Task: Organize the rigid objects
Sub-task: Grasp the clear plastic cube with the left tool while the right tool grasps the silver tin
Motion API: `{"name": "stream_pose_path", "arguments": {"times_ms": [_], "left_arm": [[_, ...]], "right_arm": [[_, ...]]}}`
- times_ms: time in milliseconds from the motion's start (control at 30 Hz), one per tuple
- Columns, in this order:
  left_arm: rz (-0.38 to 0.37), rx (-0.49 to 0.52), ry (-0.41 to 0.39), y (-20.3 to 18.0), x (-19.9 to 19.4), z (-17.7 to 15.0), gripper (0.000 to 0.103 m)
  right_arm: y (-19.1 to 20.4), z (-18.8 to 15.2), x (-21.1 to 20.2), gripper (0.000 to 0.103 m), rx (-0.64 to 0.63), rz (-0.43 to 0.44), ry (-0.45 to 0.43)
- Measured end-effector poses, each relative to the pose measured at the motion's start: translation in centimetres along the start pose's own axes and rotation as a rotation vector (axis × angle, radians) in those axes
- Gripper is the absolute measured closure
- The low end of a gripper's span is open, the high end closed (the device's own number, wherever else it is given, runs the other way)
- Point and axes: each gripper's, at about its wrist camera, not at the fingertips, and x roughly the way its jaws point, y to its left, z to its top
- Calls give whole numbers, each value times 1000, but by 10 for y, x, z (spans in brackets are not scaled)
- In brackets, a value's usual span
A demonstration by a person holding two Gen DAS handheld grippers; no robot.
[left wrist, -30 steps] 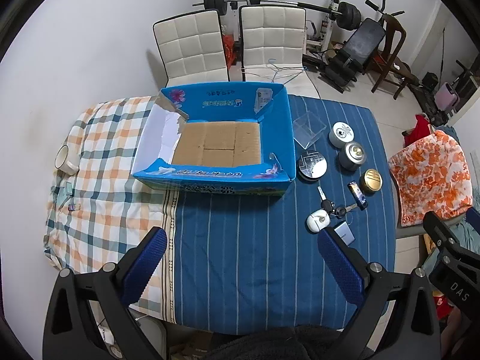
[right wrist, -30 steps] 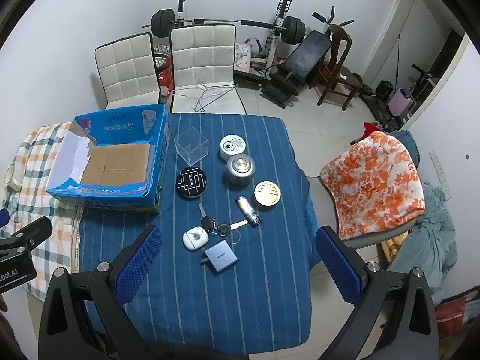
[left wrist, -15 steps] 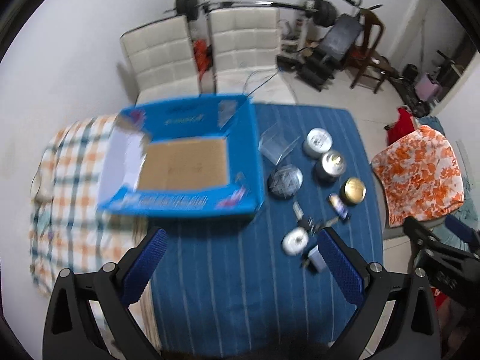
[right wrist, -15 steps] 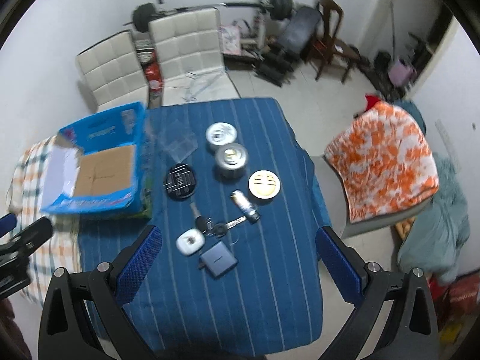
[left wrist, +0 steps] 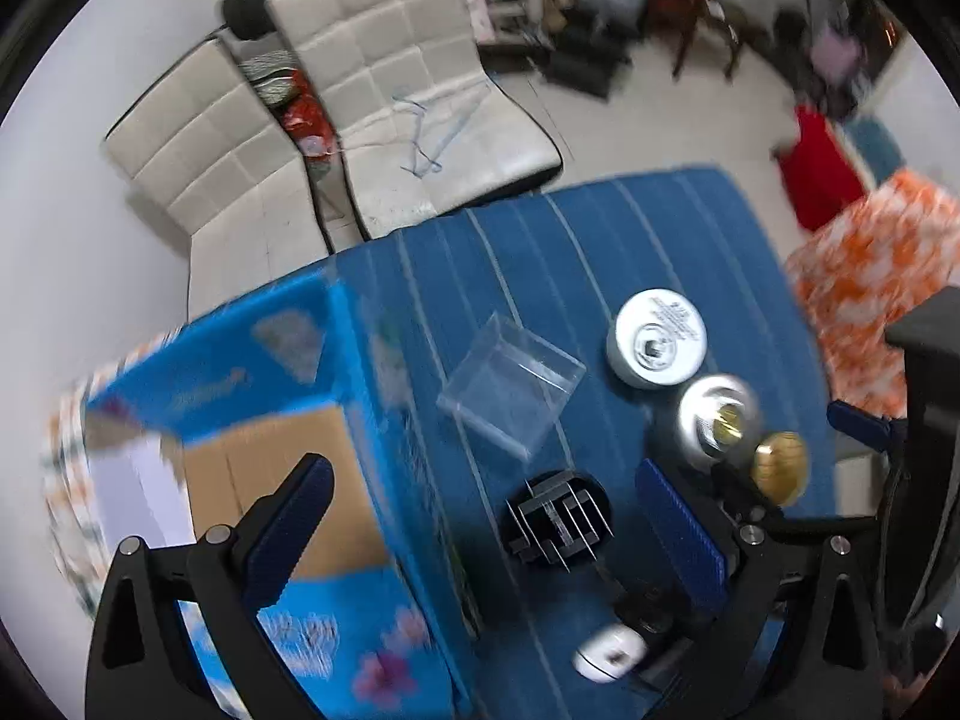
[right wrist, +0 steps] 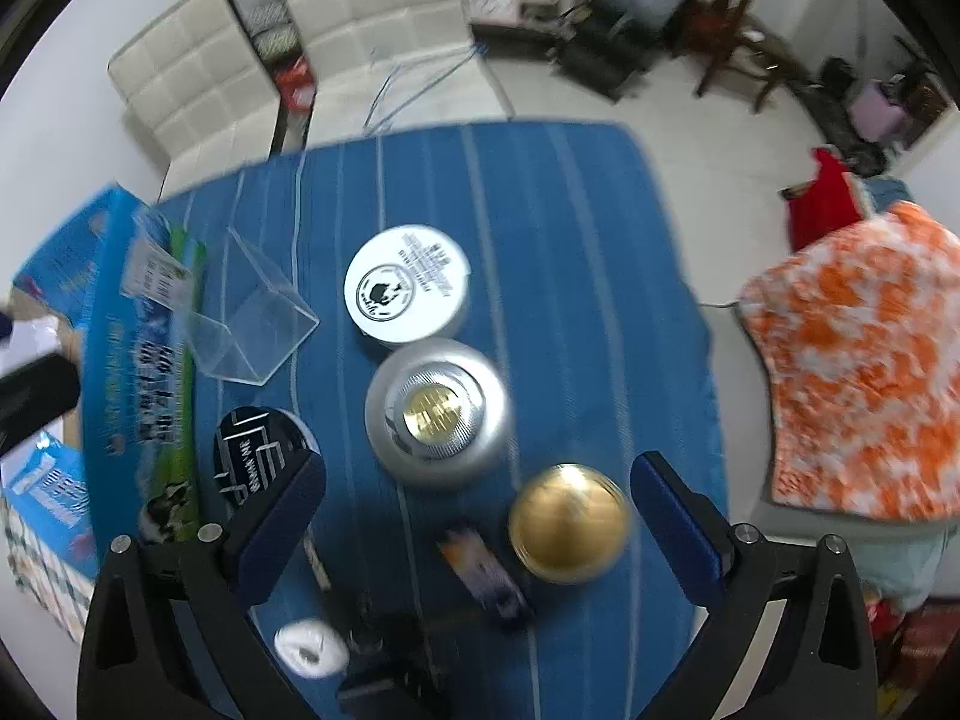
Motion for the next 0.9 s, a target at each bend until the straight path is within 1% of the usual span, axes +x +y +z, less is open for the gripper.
{"name": "stream_pose_path", "arguments": {"times_ms": [33,100,167,200,367,467,500,600,633,667,700,733,767,833,900], "left_arm": [[3,25,46,-3,16,11,2],[21,85,113,-7,41,25,2],[20,113,146,-9,55,35,2],[1,128,174,-9,65,41,2],[-31,170,257,-13,92,51,2],[-2,232,300,-23,105,54,2],[-3,250,314,-28,108,53,2],[26,303,337,-37,116,53,2],[15,309,350,-40,119,52,3],[2,298,364,-41,122,51,7],[-5,289,375,-41,125,50,20],[9,292,384,-42,128,48,31],[30,295,381,-42,131,49,36],[13,256,370,-38,131,49,36],[-4,227,364,-35,130,49,36]], "right_arm": [[3,4,9,3,-12,-3,11],[7,11,25,6,-21,-2,41],[8,15,38,7,-16,7,68],[8,16,41,7,-12,20,78],[10,19,51,7,-16,51,102],[10,22,56,7,-16,58,115],[8,22,58,7,-13,62,117],[2,25,65,8,-5,66,127],[0,25,68,11,-1,69,133],[0,24,69,14,0,74,139],[-1,24,71,15,2,79,146],[-1,24,74,18,7,81,154],[-3,24,75,21,9,80,161],[-4,26,80,25,17,85,171],[-5,28,83,25,25,87,175]]}}
